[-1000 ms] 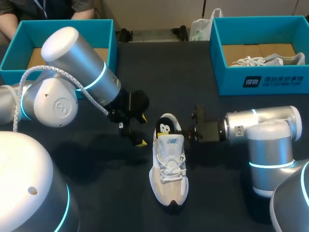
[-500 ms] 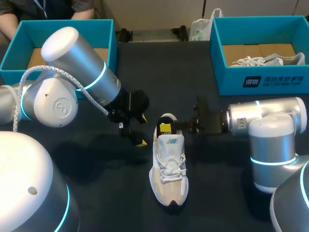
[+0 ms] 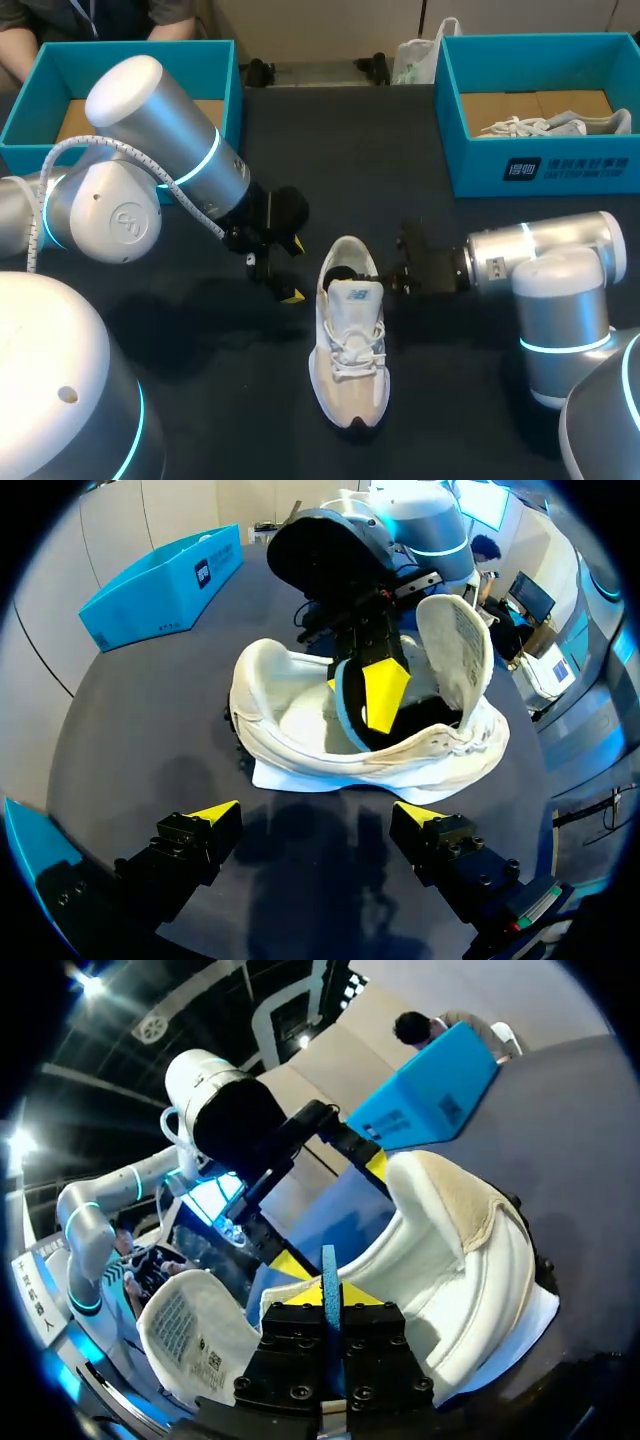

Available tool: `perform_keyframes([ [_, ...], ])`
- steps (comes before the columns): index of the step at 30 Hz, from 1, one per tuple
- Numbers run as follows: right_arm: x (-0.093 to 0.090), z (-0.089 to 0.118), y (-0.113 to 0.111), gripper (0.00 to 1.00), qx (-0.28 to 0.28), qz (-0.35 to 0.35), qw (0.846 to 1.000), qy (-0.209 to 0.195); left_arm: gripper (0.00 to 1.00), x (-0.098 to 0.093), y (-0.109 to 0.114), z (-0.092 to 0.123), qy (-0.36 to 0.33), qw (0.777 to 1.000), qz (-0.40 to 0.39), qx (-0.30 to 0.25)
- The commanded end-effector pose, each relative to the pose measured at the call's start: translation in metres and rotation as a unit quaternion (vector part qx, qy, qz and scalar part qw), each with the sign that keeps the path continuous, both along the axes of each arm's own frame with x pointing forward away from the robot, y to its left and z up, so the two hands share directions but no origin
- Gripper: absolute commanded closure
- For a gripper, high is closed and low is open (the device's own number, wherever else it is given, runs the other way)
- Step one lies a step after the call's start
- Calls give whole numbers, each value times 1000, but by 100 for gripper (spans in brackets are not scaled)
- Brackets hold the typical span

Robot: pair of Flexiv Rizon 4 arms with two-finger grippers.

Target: Take the shoe out of the shoebox, open the shoe tongue, remove and reinsert the insole, then place the shoe into the shoebox

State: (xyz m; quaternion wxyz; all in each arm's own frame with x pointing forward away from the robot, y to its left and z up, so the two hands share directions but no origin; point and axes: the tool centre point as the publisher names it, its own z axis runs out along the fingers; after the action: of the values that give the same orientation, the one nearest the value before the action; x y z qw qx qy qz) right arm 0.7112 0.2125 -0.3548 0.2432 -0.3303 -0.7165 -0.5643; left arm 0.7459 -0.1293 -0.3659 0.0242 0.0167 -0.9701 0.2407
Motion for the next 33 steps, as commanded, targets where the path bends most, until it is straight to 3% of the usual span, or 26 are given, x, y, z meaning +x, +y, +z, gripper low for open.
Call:
perform_keyframes([
  [1,-3,10,2,67,-13,1,1000,-5,0,0,0,0,-1,1000,0,1],
  [2,-3,13,2,56,-16,1,1000,-8,0,0,0,0,-1,1000,0,1],
  [3,-2,15,2,32,-18,2,1000,-11,0,0,0,0,-1,1000,0,1],
  [4,-1,17,2,26,-21,4,1000,-13,0,0,0,0,-1,1000,0,1],
  [7,3,24,0,26,-32,9,999,-18,0,0,0,0,-1,1000,0,1],
  [13,10,35,-10,38,-54,23,998,-14,0,1,1,4,-4,1000,0,0],
  [20,14,45,-21,33,-81,44,996,2,0,9,10,16,-8,1000,8,-1],
  [25,18,51,-29,22,-101,55,993,6,0,14,16,21,-12,1000,17,3],
  [33,30,57,-50,27,-149,88,985,23,0,27,36,37,-15,1000,18,18],
])
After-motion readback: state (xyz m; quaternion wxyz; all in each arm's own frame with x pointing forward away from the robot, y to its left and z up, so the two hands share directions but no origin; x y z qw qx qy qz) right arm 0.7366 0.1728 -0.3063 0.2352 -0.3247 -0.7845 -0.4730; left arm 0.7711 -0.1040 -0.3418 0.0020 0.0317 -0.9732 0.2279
